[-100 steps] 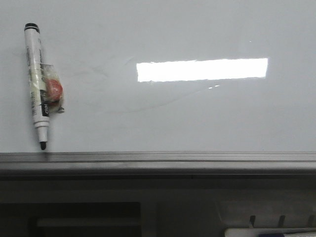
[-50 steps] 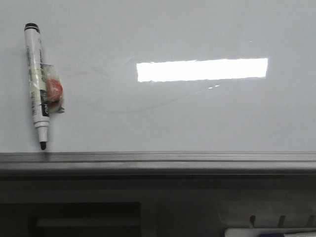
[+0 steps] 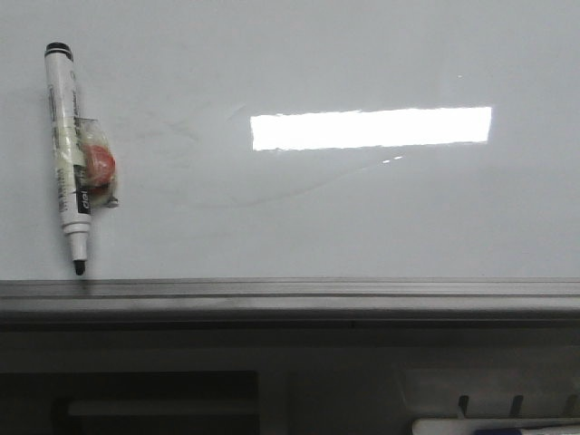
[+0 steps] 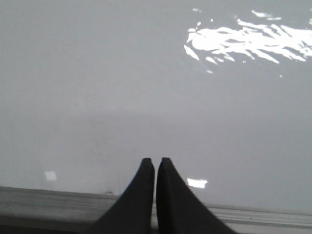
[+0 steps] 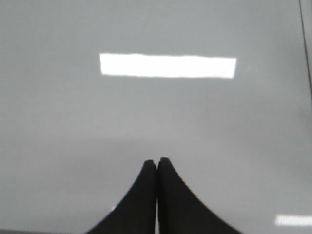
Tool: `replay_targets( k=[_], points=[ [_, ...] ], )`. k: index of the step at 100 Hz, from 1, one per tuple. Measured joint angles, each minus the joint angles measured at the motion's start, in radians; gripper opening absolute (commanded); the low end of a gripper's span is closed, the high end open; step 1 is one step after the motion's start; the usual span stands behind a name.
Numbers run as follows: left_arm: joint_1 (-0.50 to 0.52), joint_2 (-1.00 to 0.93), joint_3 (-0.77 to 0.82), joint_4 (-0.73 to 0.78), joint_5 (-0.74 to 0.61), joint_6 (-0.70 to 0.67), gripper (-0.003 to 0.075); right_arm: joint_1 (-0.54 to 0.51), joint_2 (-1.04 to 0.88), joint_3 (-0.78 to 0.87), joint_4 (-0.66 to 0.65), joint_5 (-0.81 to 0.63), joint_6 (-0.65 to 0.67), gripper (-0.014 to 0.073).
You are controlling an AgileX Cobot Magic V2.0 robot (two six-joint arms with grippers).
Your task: Write number 3 on whiteboard
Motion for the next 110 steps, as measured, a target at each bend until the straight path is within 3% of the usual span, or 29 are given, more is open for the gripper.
replay_targets(
  k=[18, 35, 59, 74, 98, 103, 110],
  points=[
    [0.000, 0.000, 0.000, 0.000, -0.023, 0.000, -0.0021, 0.000, 0.000, 0.000, 0.000, -0.096, 0.000, -0.0048],
    [0.000, 0.000, 0.000, -0.001, -0.060, 0.000, -0.0021, 0.000, 0.000, 0.000, 0.000, -0.096, 0.000, -0.0047],
    [0.000, 0.000, 0.000, -0.062, -0.148, 0.000, -0.0021, 0.000, 0.000, -0.002, 0.128, 0.076, 0.000, -0.0047],
    [0.000, 0.016, -0.033, -0.119, -0.053, -0.006, -0.0021, 0.000, 0.086, -0.052, 0.181, 0.143, 0.000, -0.0047],
    [0.000, 0.185, -0.260, -0.131, 0.031, 0.000, -0.0019, 0.000, 0.311, -0.182, 0.225, 0.247, 0.000, -0.0047],
    [0.000, 0.218, -0.288, -0.131, 0.038, 0.038, 0.0000, 0.000, 0.336, -0.186, 0.232, 0.252, 0.000, -0.0047],
    [-0.002, 0.259, -0.309, -0.142, 0.048, 0.121, 0.0102, 0.000, 0.354, -0.186, 0.240, 0.254, 0.000, -0.0048]
  ],
)
